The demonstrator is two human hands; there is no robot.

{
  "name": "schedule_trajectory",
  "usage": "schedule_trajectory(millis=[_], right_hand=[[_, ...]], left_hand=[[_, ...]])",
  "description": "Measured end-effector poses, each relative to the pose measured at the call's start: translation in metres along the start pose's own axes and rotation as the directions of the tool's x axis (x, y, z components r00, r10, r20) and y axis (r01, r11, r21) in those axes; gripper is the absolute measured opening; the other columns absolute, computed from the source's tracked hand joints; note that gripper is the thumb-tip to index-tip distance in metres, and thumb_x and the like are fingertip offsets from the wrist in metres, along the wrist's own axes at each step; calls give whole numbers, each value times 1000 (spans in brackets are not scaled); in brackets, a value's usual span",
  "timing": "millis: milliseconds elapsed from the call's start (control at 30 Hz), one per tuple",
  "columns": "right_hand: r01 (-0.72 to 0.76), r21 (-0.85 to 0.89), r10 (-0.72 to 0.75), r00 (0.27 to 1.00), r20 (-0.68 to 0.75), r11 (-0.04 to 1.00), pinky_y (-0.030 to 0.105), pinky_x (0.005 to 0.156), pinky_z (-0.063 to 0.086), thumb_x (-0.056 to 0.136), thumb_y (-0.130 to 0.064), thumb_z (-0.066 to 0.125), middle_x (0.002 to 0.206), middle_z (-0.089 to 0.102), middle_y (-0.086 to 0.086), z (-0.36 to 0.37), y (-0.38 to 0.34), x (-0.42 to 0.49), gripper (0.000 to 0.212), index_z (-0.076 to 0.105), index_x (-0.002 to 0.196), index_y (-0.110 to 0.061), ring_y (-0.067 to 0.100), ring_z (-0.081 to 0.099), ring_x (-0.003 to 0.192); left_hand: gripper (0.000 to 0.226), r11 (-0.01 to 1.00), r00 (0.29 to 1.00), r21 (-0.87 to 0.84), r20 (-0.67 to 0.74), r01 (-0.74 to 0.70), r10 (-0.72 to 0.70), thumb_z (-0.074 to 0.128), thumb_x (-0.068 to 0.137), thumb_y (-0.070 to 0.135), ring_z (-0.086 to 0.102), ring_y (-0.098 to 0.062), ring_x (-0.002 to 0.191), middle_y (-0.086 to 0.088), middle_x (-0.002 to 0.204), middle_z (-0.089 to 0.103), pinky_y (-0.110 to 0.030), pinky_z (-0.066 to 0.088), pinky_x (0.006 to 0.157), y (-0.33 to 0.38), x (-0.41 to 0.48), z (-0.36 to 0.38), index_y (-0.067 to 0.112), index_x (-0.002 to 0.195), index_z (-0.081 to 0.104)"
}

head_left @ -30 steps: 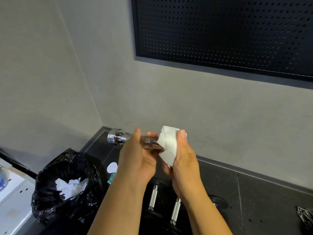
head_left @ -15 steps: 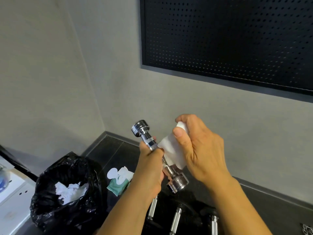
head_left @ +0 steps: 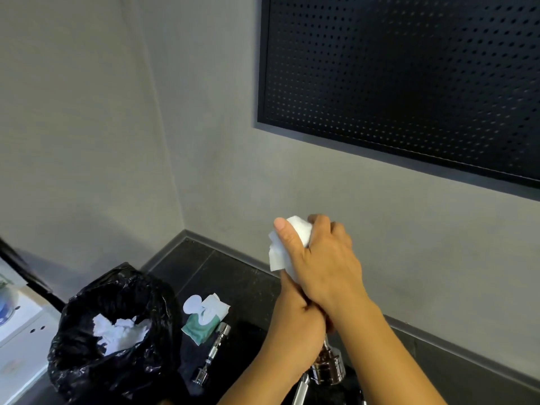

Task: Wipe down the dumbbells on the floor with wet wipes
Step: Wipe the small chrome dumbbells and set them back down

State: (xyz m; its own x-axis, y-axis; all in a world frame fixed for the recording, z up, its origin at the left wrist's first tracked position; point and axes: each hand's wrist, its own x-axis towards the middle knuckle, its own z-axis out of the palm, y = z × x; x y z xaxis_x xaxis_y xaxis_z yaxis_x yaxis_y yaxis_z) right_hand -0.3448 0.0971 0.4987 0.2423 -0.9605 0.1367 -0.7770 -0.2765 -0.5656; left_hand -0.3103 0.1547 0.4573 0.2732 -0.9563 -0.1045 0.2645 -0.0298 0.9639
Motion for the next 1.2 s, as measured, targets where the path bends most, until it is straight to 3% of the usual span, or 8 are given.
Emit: schedule_trajectory(millis=[133, 267, 433, 633, 833, 967, 1067, 1200], right_hand=[[-4, 35, 9, 989, -145, 999, 35, 81, 45, 78, -74, 44, 113, 50, 2, 1, -8, -5, 75, 48, 127, -17, 23, 49, 104], [-128, 376, 128, 991, 25, 918, 36, 65, 50, 72, -55, 73, 83, 59, -2, 2, -8, -1, 49, 52, 93, -17, 23, 58, 78], [-462, 813, 54, 878, 476, 353, 27, 53, 51, 70, -18, 80, 67, 64, 11, -7, 3, 4, 17, 64, 73, -10, 19, 60, 53], [-508, 850, -157, 859, 487, -140, 36, 76, 50, 56, -20, 74, 63, 61, 7, 3, 15, 1, 19, 71, 73, -12, 19, 59, 53], [-484, 859, 130, 875, 467, 167, 29, 57, 43, 75, -18, 72, 58, 61, 8, 0, 13, 3, 11, 67, 74, -8, 21, 63, 55], [-446, 841, 411, 859, 306, 305, 34, 60, 53, 76, -16, 72, 73, 64, 10, 9, 10, 2, 14, 59, 80, -13, 23, 62, 63], [-406, 822, 502, 847, 175, 399, 37, 64, 55, 71, -22, 75, 76, 66, 9, 20, 14, 1, 17, 61, 78, -16, 23, 64, 66], [-416, 871, 453, 850, 270, 262, 33, 61, 53, 74, -11, 71, 77, 66, 15, 18, 17, -2, 13, 59, 78, -9, 26, 63, 67]], left_hand=[[40, 938, 991, 323, 10, -129, 133, 57, 90, 9, 56, 10, 74, 21, 96, 54, -8, 47, 74, -3, -5, -11, 37, 114, 42], [32, 876, 985, 449, 73, -174, 158, 51, 92, 3, 55, 5, 67, 17, 83, 54, -9, 47, 64, 1, -7, -21, 27, 112, 43], [15, 990, 943, 25, 304, 136, -137, 54, 85, 5, 41, -16, 42, -3, 51, 44, -32, 49, 56, 20, -9, -31, 14, 97, 50], [12, 836, 736, -255, 635, 487, -235, 49, 71, 7, 34, -10, 33, 0, 44, 39, -25, 46, 50, 33, -6, -35, 13, 82, 49], [16, 929, 919, 314, 272, 196, -286, 46, 87, 7, 42, -14, 46, -2, 59, 45, -32, 49, 53, 27, 0, -32, 11, 103, 48], [38, 504, 997, 862, 80, -64, -11, 42, 94, 23, 60, -18, 74, 2, 84, 56, -36, 51, 67, 14, 2, -24, 21, 131, 32], [37, 229, 992, 967, 97, -114, 84, 39, 97, 30, 62, -18, 85, 4, 90, 60, -35, 52, 76, 9, 4, -26, 19, 131, 32], [9, 431, 988, 892, 155, -136, -9, 47, 90, 22, 57, -14, 66, 6, 74, 52, -33, 53, 65, 14, 9, -33, 20, 99, 49]])
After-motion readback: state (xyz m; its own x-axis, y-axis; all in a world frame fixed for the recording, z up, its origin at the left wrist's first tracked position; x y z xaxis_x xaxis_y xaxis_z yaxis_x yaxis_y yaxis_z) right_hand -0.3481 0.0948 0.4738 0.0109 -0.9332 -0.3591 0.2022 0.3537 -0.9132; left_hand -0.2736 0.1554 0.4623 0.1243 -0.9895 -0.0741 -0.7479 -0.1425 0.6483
